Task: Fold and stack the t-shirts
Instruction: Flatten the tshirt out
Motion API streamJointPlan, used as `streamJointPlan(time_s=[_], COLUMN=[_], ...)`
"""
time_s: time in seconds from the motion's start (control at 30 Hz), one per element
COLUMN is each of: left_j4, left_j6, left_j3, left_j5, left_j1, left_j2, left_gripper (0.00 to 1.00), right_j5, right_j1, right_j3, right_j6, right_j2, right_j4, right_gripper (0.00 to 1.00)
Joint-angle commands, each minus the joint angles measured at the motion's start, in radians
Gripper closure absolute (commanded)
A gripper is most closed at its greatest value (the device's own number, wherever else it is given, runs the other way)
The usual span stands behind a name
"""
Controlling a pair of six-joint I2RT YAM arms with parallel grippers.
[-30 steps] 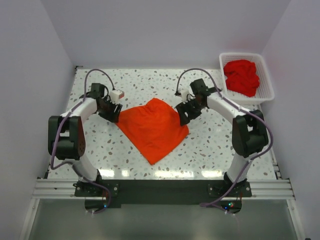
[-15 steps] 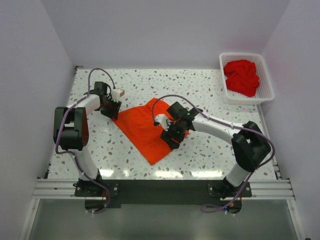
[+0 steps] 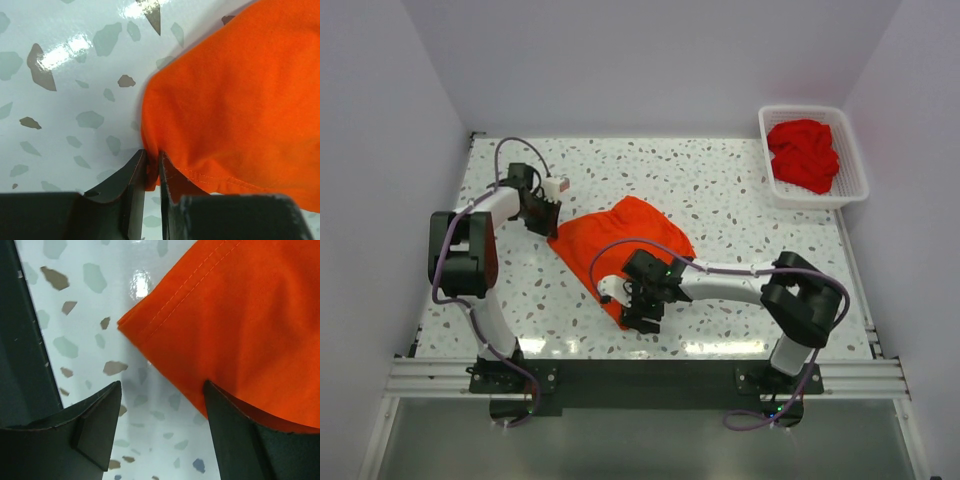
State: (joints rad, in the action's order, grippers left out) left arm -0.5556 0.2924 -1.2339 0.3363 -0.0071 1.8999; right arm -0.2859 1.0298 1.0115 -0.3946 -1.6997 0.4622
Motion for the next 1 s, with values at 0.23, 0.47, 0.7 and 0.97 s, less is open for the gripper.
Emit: streamJointPlan(time_s=[0.23,0.47,0.7,0.97], left_j4=[-0.093,-0.222,-0.274,-0.293], left_j6=[-0.029,-0.007,-0.006,-0.097], left_j3=[0.03,-0.09,-0.168,-0.157], left_j5=[0.101,0.21,0.288,0.375], left_j1=[0.053,0.157,0.171,0.171], left_j2=[0.007,-0.028,-0.064,-0.094], left_gripper=[0.91,1.0,1.0,1.0], right_j5=[0.223,0.166,0.016,-0.087], right_j1=[0.026,-0.162,-0.347,-0.474], right_j3=[-0.002,0.117,0.338,0.533], right_j6=[0.017,-0.029,-0.096,-0.236], right_j2=[-0.107,0.023,0.081,-0.076], right_j4=[-0.229,-0.033,0.127,0.248], right_gripper=[0.65,1.0,1.0,1.0])
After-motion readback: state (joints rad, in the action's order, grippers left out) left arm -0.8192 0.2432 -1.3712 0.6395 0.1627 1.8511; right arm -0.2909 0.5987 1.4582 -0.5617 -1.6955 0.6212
